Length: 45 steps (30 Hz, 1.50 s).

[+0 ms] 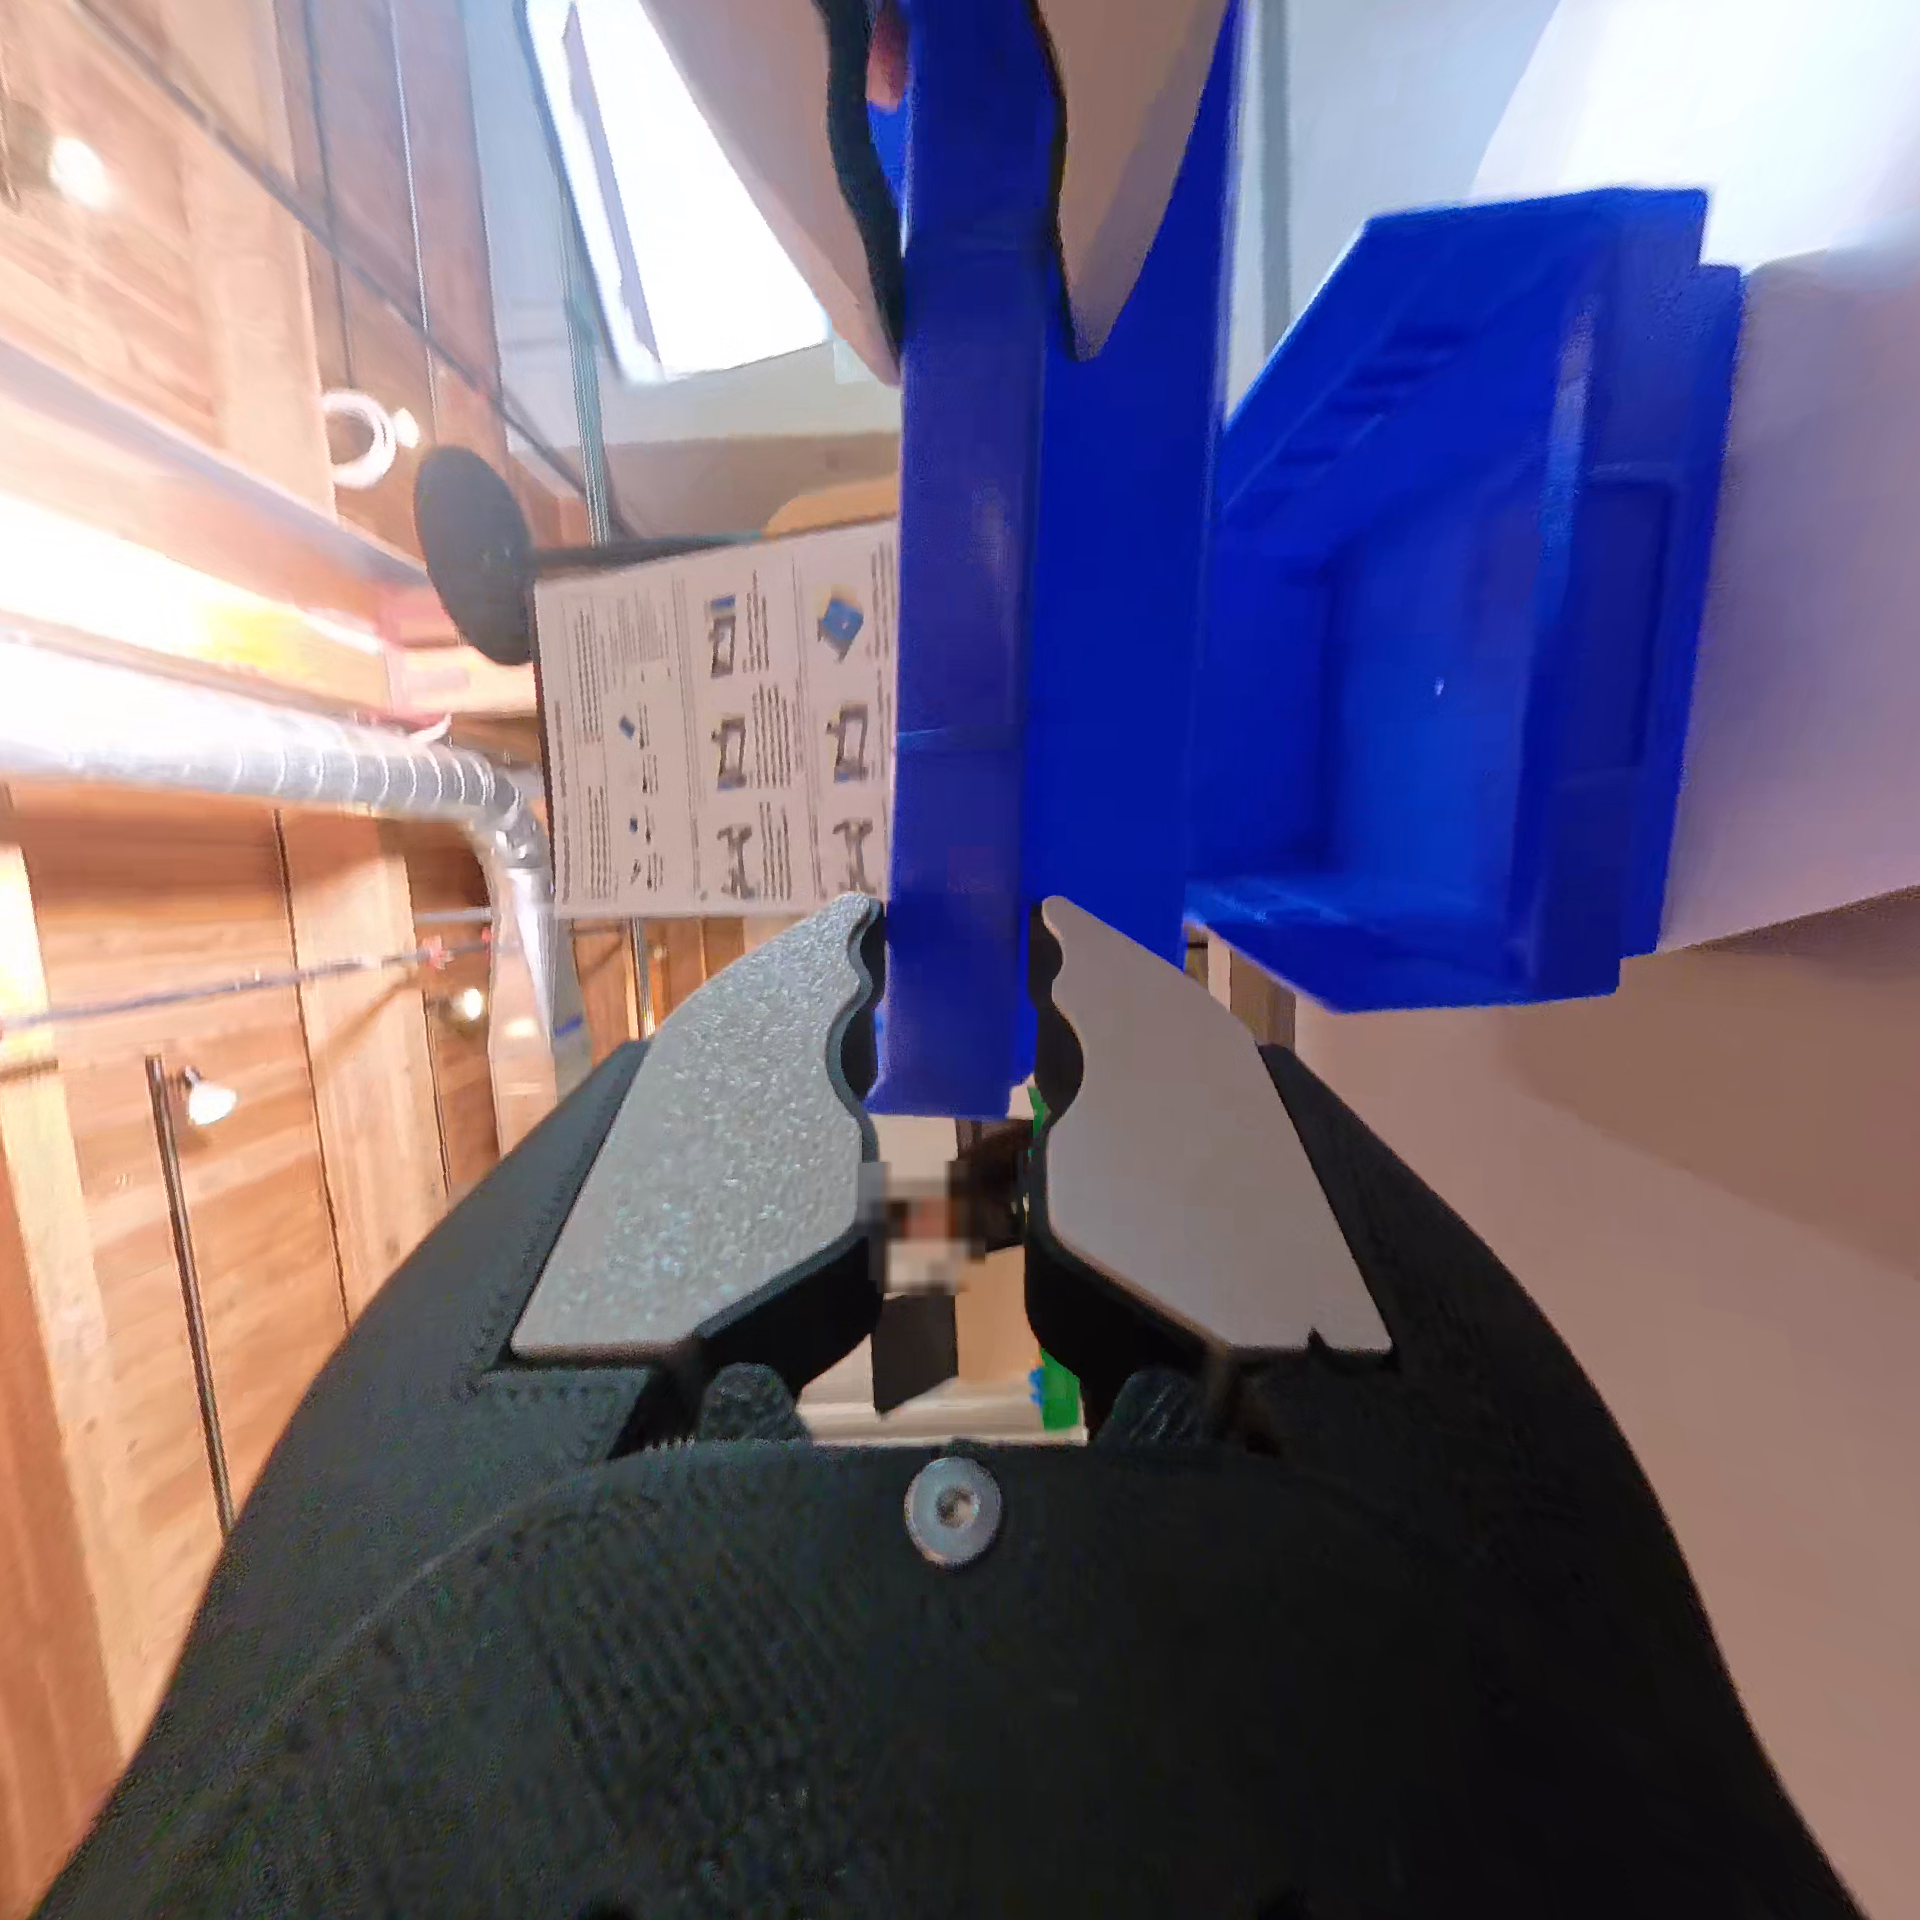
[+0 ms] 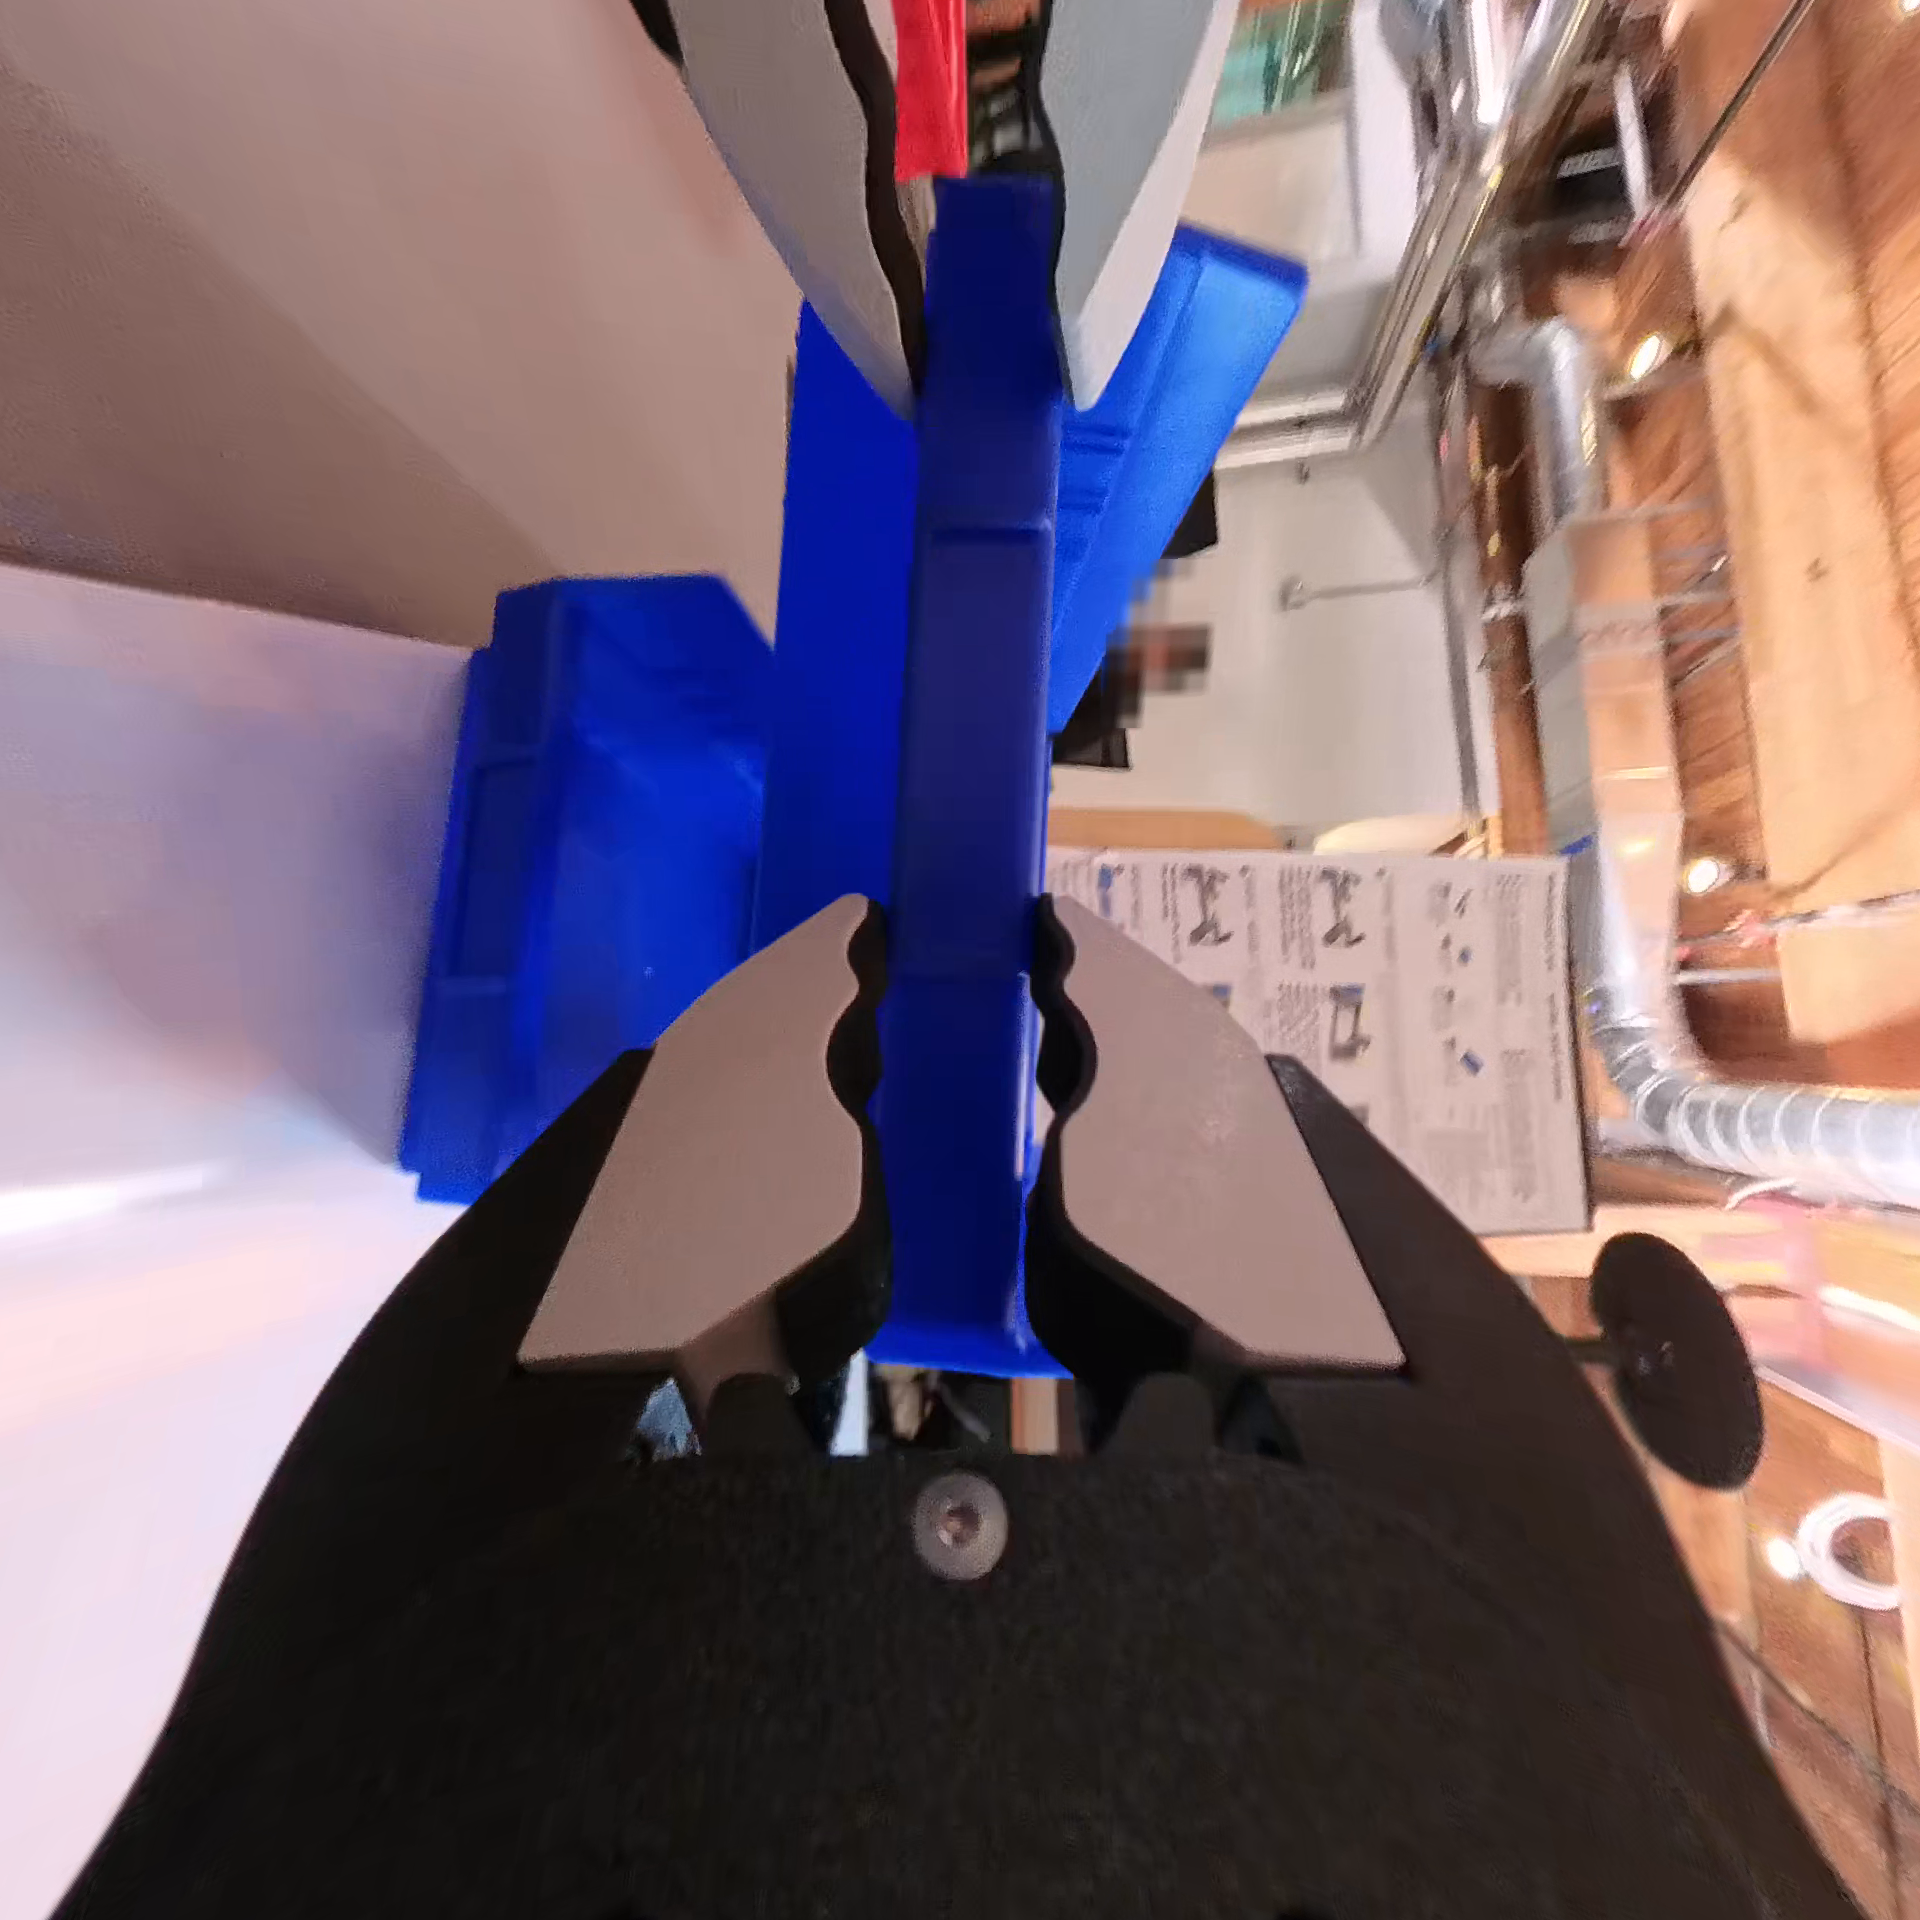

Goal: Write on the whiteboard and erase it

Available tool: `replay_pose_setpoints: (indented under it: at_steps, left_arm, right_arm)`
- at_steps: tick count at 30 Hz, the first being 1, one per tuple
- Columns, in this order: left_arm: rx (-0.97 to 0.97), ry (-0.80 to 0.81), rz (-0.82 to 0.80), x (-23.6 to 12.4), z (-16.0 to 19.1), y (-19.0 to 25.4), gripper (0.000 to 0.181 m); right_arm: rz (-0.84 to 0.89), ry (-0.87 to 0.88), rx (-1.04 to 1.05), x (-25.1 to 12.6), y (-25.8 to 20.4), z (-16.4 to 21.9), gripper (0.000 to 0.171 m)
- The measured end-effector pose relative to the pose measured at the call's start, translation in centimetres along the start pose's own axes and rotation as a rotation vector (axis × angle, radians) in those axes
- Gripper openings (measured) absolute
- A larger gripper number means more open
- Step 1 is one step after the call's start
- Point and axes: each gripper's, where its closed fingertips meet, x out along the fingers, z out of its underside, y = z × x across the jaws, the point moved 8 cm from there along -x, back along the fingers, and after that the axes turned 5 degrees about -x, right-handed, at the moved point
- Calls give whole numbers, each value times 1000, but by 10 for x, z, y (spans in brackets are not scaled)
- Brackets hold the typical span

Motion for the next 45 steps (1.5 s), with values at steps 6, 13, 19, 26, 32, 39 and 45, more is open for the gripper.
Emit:
replay_pose_setpoints:
  at_steps: [6, 13, 19, 26, 32, 39, 45]
  left_arm:
    - [-35, -116, -59, -35, 39, -4, 25]
    - [-5, -266, -92, -108, 86, -2, 24]
    - [-110, -355, 44, -130, 129, 68, 24]
    - [-205, -413, 136, -106, 148, 119, 26]
    - [-373, -491, 292, -80, 169, 148, 30]
    - [-801, -420, 575, -56, 160, 115, 31]
    - [-749, -689, 656, -55, 146, 97, 48]
  right_arm:
    - [81, 150, -108, 30, 8, -38, 27]
    - [125, 379, -155, 76, 10, -101, 27]
    - [-6, 466, -99, 126, -53, -134, 27]
    - [-109, 460, 36, 113, -90, -125, 31]
    - [-465, 233, 490, 67, -72, -48, 42]
    - [-884, -225, 663, 103, -82, 39, 68]
    - [-984, -394, 577, 154, -107, 43, 64]
